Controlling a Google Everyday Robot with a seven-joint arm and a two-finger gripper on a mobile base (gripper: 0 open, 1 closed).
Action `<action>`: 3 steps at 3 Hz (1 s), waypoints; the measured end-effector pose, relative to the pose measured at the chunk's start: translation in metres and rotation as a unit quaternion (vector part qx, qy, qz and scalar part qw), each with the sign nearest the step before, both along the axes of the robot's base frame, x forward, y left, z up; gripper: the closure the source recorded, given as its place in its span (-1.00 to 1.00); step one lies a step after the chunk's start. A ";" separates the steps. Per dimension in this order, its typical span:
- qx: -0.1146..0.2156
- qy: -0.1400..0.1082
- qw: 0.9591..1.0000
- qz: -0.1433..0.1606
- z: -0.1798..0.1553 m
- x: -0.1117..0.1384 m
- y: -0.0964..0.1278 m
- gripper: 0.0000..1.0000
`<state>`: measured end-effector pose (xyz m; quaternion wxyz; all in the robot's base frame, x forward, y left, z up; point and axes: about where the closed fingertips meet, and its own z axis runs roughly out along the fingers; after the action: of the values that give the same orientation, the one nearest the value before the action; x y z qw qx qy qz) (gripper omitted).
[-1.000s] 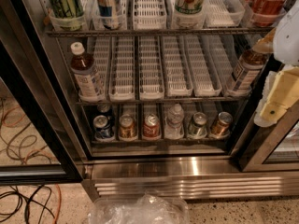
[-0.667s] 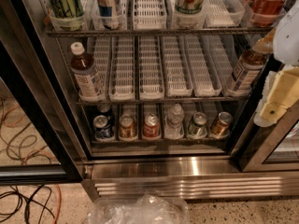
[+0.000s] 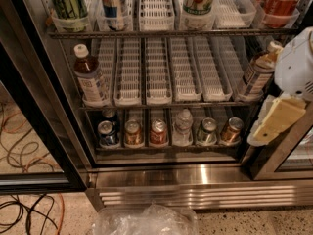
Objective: Pick 7up can from top shelf of fridge
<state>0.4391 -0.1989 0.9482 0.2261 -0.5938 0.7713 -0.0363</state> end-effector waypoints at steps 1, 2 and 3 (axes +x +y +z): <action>0.016 -0.040 0.999 0.024 -0.026 0.001 0.019 -1.00; 0.043 -0.083 0.994 0.059 -0.052 0.025 0.047 -1.00; 0.103 -0.120 0.986 0.047 -0.071 0.044 0.066 -1.00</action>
Offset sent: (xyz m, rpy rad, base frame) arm 0.1018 0.0800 -0.0466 0.1941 -0.4998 0.1497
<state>0.4833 -0.1325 0.8774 0.3780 -0.5941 0.7098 -0.0170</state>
